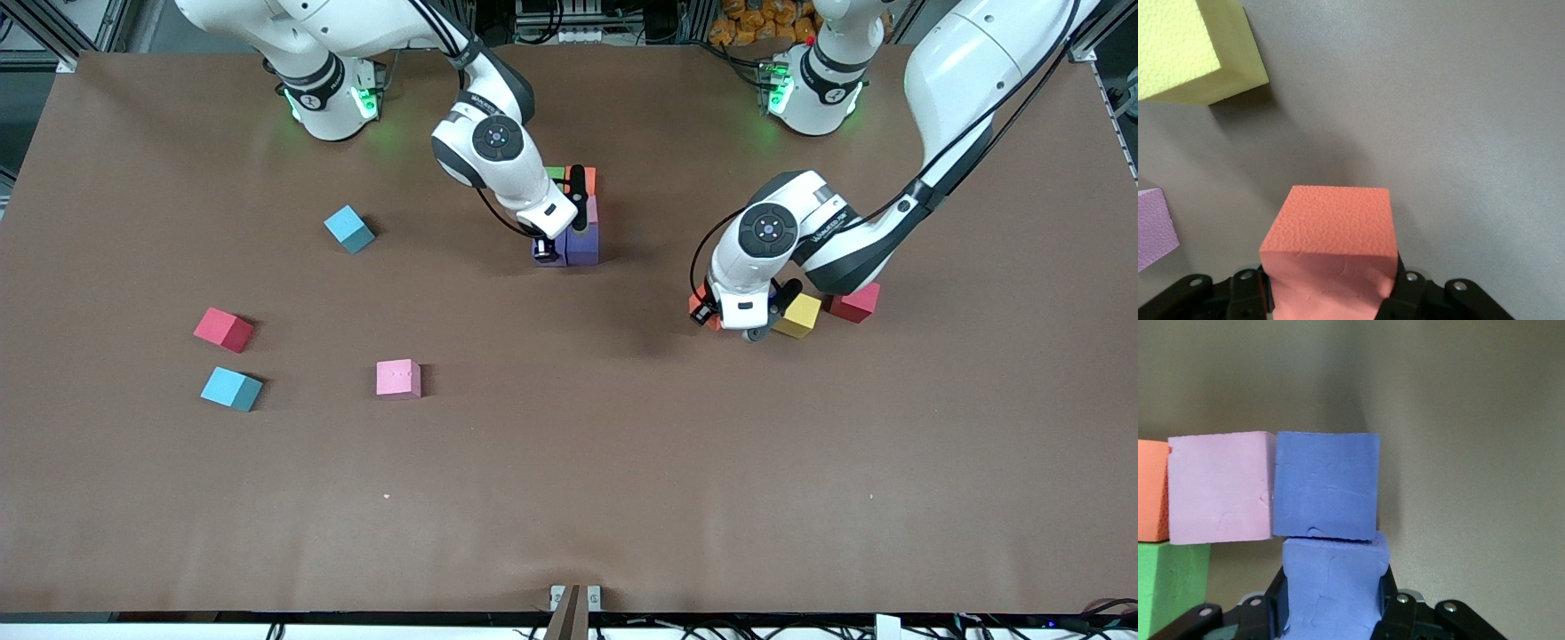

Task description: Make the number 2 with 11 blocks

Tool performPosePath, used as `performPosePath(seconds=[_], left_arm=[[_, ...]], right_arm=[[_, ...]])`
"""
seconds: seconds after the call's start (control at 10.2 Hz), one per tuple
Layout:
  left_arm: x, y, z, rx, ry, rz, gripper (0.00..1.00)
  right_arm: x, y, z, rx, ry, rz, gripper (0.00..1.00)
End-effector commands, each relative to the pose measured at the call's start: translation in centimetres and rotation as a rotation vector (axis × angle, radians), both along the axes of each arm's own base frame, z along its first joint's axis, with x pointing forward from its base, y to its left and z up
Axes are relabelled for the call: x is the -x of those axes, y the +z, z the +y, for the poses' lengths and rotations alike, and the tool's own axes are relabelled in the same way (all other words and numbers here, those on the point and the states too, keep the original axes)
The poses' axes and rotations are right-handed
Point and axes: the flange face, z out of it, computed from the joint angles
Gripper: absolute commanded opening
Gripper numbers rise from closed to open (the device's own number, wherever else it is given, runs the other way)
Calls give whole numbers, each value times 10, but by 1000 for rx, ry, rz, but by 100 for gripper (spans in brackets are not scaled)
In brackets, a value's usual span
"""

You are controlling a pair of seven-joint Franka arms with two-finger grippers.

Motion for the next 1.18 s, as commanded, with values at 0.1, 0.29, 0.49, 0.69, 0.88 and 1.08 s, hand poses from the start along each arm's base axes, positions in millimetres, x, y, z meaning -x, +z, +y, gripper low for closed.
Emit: performPosePath(seconds=[0.1,0.29,0.49,0.69,0.88,1.08], left_arm=[[0,2,-1,-18,15,-5,39],[0,2,-1,-18,16,-5,39],[0,2,-1,-18,16,-5,40],[0,2,-1,-18,16,-5,39],[0,3,-2,-16,14,-7,39],[0,3,-2,-17,15,-7,39]], right_arm=[[3,-1,6,0,-9,17,55],[4,-2,6,2,-20,20,55],[7,-3,8,3,-17,21,55],[8,-7,7,7,-18,28,57],[9,-9,7,10,-18,31,57],[7,-7,8,4,-26,29,62]])
